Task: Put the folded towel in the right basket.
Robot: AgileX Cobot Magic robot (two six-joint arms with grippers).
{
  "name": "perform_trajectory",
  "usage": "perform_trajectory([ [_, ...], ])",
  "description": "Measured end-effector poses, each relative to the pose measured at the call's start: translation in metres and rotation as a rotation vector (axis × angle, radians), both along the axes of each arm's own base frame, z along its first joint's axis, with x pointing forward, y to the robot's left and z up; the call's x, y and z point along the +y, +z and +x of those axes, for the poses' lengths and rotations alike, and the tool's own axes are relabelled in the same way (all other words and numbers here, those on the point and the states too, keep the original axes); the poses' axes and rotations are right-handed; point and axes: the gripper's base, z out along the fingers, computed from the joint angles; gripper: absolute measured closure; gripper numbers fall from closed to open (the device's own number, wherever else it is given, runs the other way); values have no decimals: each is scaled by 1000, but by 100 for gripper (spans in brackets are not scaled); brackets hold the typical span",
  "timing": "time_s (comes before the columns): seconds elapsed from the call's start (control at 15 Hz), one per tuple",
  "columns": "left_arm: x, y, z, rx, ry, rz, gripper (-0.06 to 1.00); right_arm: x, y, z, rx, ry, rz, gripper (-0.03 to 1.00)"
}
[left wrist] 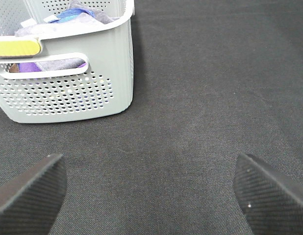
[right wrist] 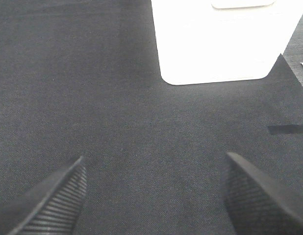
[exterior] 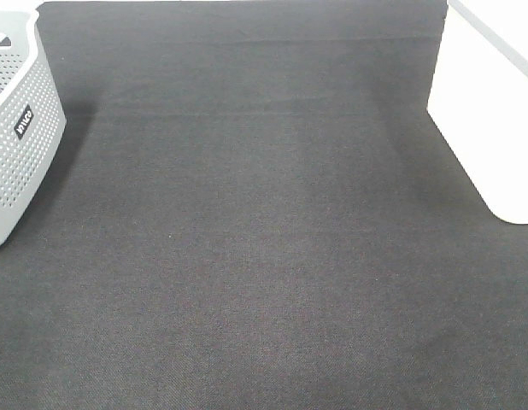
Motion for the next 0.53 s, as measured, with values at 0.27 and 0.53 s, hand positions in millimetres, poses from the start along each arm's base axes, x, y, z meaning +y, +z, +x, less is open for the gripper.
perform_trajectory([
  [0.27, 0, 0, 0, 0, 0, 0, 7, 0, 0, 0, -1, 2, 3, 25],
  [0.53, 0, 0, 0, 0, 0, 0, 7, 0, 0, 0, -1, 2, 3, 25],
])
